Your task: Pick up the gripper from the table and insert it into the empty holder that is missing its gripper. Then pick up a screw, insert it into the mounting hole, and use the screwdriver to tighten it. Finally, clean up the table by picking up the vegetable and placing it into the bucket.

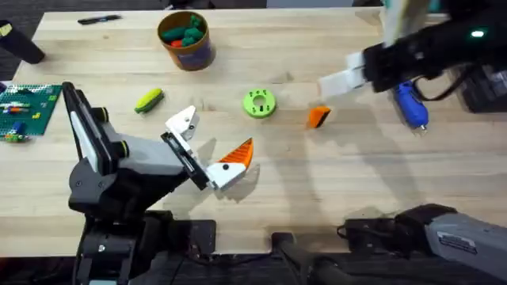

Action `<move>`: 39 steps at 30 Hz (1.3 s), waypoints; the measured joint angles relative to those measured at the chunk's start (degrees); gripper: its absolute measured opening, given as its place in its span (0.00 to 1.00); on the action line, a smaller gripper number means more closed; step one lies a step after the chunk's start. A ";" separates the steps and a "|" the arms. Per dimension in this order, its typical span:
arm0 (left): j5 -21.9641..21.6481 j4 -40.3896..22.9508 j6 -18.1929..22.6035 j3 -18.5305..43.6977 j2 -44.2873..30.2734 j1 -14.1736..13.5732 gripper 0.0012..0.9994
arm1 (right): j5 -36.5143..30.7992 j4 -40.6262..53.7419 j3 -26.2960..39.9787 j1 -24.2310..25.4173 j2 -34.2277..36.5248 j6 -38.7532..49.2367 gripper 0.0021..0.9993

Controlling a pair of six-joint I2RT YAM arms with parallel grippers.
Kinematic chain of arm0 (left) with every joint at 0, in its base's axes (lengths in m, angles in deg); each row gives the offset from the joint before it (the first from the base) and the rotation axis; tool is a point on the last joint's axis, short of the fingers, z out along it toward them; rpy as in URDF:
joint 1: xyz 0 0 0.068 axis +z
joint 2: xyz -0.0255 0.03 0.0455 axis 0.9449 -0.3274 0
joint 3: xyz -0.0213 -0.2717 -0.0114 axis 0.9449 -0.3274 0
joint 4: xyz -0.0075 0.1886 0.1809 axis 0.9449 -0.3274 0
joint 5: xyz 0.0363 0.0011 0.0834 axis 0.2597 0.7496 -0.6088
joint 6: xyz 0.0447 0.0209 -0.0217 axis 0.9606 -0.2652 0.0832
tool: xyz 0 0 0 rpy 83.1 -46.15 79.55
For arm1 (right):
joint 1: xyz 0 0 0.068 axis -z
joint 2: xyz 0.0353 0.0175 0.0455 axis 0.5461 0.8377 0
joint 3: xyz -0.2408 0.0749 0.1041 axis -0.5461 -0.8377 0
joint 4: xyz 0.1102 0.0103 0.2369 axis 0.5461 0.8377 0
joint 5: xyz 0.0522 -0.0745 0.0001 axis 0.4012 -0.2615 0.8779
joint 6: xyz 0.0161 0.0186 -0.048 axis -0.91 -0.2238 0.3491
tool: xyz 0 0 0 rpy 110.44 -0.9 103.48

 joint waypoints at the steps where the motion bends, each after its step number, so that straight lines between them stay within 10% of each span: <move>1: 0.00 0.00 0.00 0.00 -0.01 0.00 0.89 | -0.98 0.92 0.61 -1.77 1.12 0.04 0.99; 9: 0.00 0.00 0.00 0.00 -0.02 0.00 0.89 | -6.35 3.12 1.13 -9.99 9.61 0.92 0.99; 39: 0.00 0.00 0.00 0.00 0.00 0.00 0.89 | -8.07 4.17 1.13 -8.49 20.06 -4.95 0.88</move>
